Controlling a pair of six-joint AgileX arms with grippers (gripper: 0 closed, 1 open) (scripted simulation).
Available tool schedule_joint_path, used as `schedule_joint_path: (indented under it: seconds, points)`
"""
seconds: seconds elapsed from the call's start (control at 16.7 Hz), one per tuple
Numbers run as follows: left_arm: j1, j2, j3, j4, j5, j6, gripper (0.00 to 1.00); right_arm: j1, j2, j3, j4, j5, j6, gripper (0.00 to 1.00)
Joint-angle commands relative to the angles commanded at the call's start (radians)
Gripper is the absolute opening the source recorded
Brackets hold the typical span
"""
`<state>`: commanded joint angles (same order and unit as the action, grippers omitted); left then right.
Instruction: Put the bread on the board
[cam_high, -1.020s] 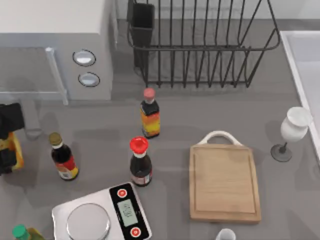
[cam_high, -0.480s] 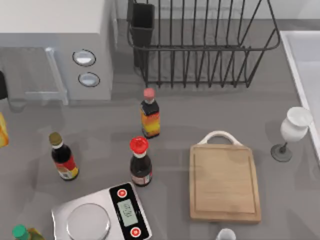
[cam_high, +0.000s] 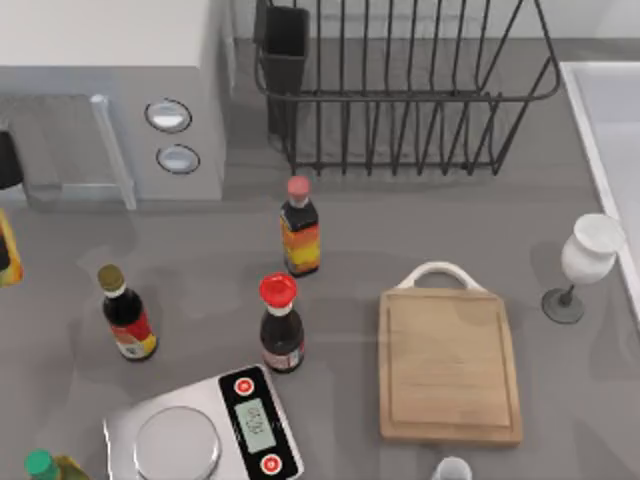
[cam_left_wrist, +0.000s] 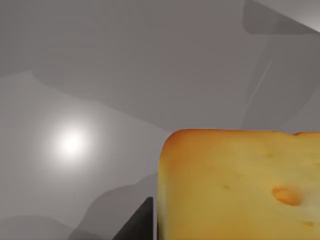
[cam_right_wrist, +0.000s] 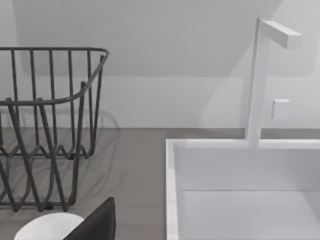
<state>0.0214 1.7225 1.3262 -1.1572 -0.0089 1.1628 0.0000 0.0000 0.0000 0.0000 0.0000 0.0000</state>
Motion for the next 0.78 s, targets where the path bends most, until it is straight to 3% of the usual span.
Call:
schedule_joint_path:
  seconds: [0.36,0.78]
  points:
    - [-0.132,-0.02,0.133,-0.048,-0.032,-0.416,0.0,0.0,0.0,0.0,0.0,0.0,0.0,1.0]
    - [-0.355,0.029,0.382,-0.083,-0.063,-1.168,0.0,0.0,0.0,0.0,0.0,0.0,0.0,1.0]
